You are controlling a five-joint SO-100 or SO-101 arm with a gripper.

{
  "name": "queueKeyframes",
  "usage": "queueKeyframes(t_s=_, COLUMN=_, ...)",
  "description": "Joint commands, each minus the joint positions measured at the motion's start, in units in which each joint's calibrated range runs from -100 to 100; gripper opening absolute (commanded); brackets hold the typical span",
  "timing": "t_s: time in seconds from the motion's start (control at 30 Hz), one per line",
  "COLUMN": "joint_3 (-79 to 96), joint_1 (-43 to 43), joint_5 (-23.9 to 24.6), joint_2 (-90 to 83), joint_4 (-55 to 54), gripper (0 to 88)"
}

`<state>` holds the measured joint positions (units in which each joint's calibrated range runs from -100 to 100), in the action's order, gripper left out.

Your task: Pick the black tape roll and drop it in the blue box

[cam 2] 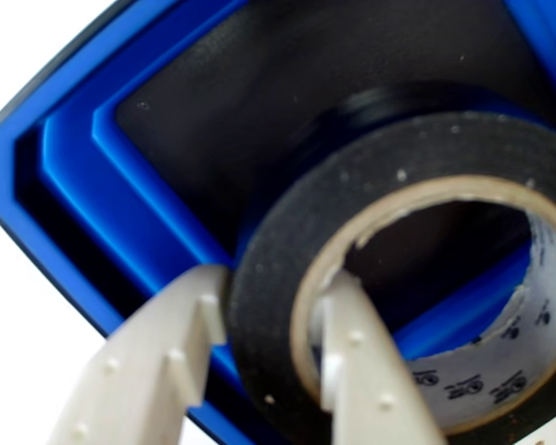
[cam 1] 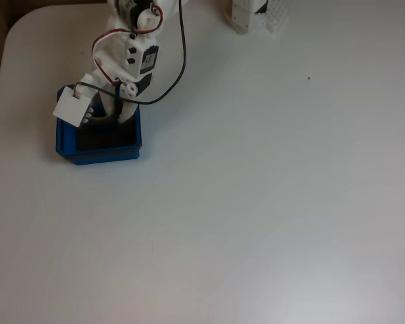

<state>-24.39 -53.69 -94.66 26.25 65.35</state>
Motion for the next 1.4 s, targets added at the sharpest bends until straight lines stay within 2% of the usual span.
queueKeyframes(t_s=0.0, joint_3=-3.9, joint_1=-0.6, joint_5=0.3, joint_2=-1.0, joint_4=-0.3, gripper=4.8)
queueKeyframes(t_s=0.37, joint_3=-3.8, joint_1=-0.6, joint_5=0.4, joint_2=-1.2, joint_4=-0.3, gripper=13.9)
queueKeyframes(t_s=0.87, joint_3=-3.7, joint_1=-0.4, joint_5=0.2, joint_2=-1.8, joint_4=-0.3, gripper=14.0)
queueKeyframes(t_s=1.37, joint_3=4.0, joint_1=-0.1, joint_5=-0.1, joint_2=-21.3, joint_4=-0.4, gripper=13.1)
